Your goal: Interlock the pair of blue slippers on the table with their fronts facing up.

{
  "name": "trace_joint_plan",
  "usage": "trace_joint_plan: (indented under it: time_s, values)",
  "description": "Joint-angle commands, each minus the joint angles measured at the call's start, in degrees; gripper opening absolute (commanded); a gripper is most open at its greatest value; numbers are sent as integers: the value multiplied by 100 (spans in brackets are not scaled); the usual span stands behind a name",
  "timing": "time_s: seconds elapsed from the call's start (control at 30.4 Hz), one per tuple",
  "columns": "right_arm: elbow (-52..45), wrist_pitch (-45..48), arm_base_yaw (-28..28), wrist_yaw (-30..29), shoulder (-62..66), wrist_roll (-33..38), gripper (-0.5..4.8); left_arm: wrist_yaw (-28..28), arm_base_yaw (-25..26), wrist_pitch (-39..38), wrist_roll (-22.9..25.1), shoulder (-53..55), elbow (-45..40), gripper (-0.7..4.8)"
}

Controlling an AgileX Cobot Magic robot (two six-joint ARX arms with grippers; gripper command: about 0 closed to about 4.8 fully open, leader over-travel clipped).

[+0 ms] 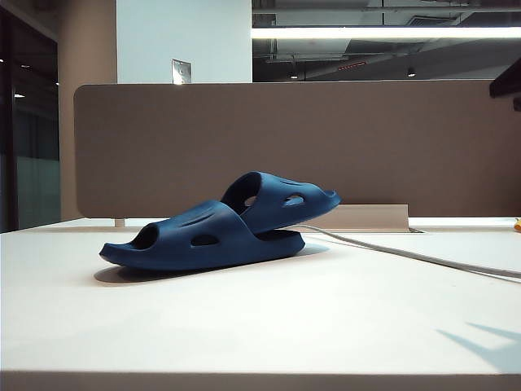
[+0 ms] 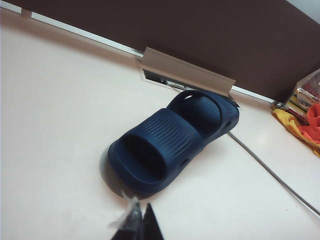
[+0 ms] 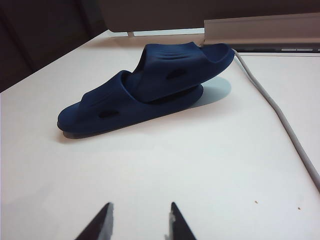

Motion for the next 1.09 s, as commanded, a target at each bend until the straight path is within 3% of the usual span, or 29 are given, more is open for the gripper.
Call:
trace_joint_plan:
  time_s: [0.03, 0.16, 0.36, 0.66, 0.92, 1.09]
  values:
    - [-85, 297, 4, 22, 2, 0, 100, 20, -9, 221, -9, 2, -190, -6]
    - [-179, 328, 4, 76, 2, -2, 83, 22, -9, 221, -13, 2, -444, -6]
    - [-330, 343, 2, 254, 2, -42, -1, 31, -9, 302, 13, 2, -688, -6]
    - [-752, 452, 2, 573, 2, -61, -1, 42, -9, 1019, 234, 2, -870, -6]
    - [-890, 450, 0, 680, 2, -662, -1, 42, -9, 1064, 809, 2, -898, -6]
    - [-892, 426, 2, 693, 2, -968, -1, 42, -9, 1130, 831, 2, -1064, -6]
